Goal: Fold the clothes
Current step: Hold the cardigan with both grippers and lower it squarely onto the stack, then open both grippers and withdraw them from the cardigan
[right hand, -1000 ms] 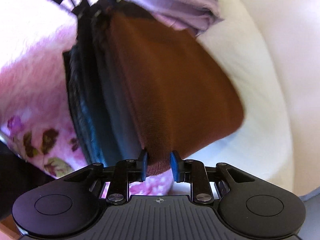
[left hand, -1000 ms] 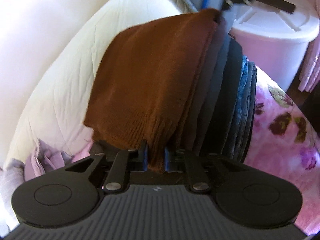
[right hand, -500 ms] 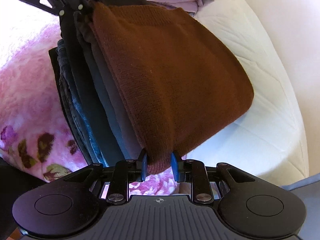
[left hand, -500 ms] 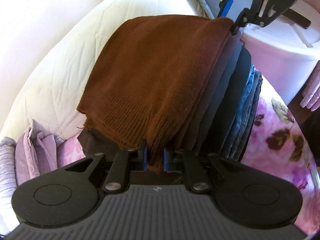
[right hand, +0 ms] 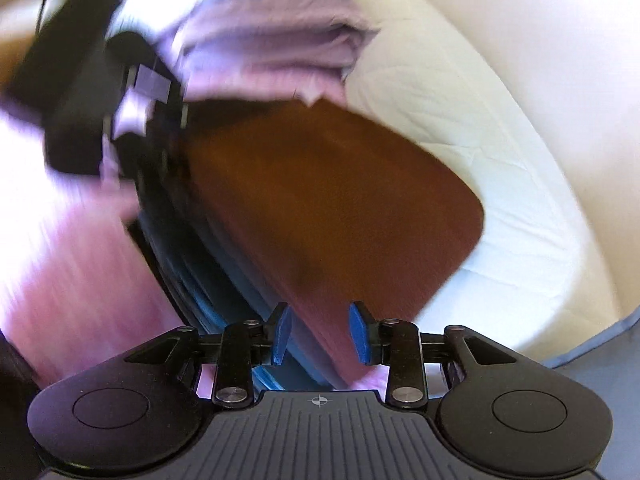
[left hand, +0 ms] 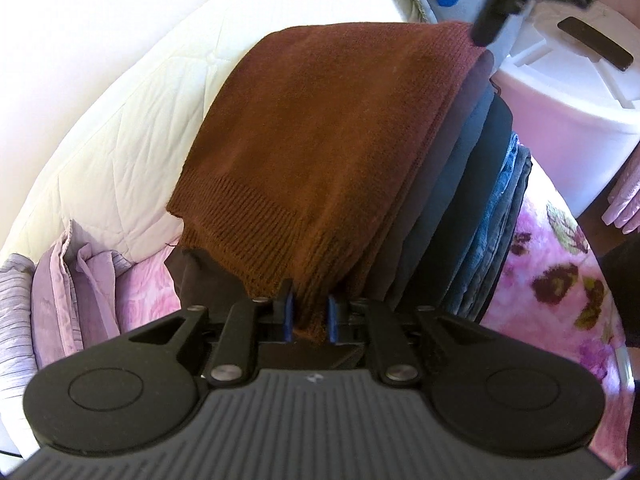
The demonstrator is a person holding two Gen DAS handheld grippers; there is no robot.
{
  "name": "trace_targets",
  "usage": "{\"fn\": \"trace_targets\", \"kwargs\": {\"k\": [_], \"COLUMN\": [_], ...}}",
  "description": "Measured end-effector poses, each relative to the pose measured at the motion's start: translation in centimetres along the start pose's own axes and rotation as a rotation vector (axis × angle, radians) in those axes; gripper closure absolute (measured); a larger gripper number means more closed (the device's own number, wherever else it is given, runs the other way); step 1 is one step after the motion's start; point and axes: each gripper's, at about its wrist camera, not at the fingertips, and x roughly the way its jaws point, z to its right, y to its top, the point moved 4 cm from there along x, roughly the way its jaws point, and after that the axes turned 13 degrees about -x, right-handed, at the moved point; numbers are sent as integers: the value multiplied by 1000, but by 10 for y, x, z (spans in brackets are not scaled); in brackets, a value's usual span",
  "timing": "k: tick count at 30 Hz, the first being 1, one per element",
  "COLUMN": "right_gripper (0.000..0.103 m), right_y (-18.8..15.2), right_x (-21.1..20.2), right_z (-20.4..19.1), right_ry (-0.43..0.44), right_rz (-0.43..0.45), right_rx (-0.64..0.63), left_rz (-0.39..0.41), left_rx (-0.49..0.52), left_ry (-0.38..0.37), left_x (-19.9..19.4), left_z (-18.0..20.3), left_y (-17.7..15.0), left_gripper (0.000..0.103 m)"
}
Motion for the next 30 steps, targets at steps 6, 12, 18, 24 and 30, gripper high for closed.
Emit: {"fn": "trace_targets", "kwargs": {"k": [6, 12, 18, 24, 30], "right_gripper": [69, 69, 66, 63, 63], "right_y": [5, -12, -26, -11, 12], "right_x": [31, 43, 52, 36, 54], "right_z": [21, 20, 9, 36, 128], "right_ry": [63, 91, 93, 146, 35], "right_rz": [13, -7, 3, 55, 116], "right_rx": [218, 152, 76, 157, 305], "left_rz": [-8, 26, 47, -40, -59], "left_rx": [1, -210, -342, -315, -355], "left_ry": [-3, -111, -136, -118, -98], "left_x": [-2, -47, -34, 6, 7], "left_z": [-1, -32, -53, -35, -31], "left_y": [0, -5, 11, -2, -5], "left_gripper": [91, 84, 84, 95, 98]}}
